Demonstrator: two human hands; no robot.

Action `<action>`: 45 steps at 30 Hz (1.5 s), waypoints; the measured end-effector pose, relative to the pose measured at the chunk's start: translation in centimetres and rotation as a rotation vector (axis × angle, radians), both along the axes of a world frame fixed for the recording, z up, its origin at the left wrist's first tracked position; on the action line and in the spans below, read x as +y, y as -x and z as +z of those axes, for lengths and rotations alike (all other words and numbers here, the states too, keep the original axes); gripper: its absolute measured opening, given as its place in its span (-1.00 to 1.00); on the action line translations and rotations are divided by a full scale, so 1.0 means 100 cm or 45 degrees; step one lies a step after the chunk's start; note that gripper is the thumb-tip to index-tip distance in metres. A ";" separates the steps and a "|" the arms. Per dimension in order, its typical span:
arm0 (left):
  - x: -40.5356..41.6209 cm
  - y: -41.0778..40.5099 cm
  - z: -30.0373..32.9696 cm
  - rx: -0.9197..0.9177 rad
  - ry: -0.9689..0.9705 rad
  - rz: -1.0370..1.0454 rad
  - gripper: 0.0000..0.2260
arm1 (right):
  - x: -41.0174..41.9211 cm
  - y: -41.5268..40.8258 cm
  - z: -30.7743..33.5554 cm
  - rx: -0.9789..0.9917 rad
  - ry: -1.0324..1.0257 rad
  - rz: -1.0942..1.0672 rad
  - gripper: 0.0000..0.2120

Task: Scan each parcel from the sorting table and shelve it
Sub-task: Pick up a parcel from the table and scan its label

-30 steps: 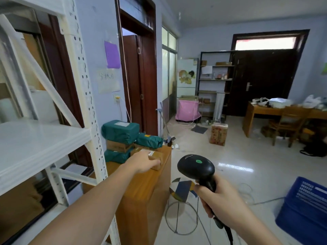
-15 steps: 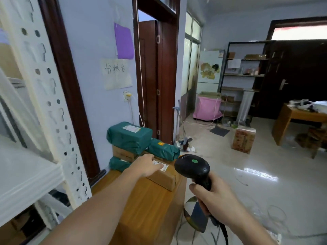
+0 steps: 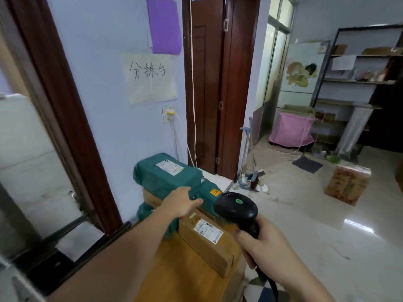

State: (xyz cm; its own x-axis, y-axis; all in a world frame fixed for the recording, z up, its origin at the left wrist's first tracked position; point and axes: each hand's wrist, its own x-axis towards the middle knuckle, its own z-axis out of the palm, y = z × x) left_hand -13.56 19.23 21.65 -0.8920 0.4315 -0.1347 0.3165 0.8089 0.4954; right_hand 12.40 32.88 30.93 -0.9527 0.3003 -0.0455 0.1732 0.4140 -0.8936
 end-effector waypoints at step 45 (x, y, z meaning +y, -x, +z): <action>0.022 0.187 -0.104 -1.051 -1.282 1.405 0.23 | 0.080 0.260 -0.059 -0.394 0.237 0.300 -0.79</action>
State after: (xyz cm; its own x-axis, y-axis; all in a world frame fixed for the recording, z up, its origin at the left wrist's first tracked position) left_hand -32.22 21.45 11.21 -0.6417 -0.1000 -0.7604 -0.7209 -0.2597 0.6425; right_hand -13.64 40.83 25.00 -0.9271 0.0360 -0.3730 0.3651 0.3111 -0.8774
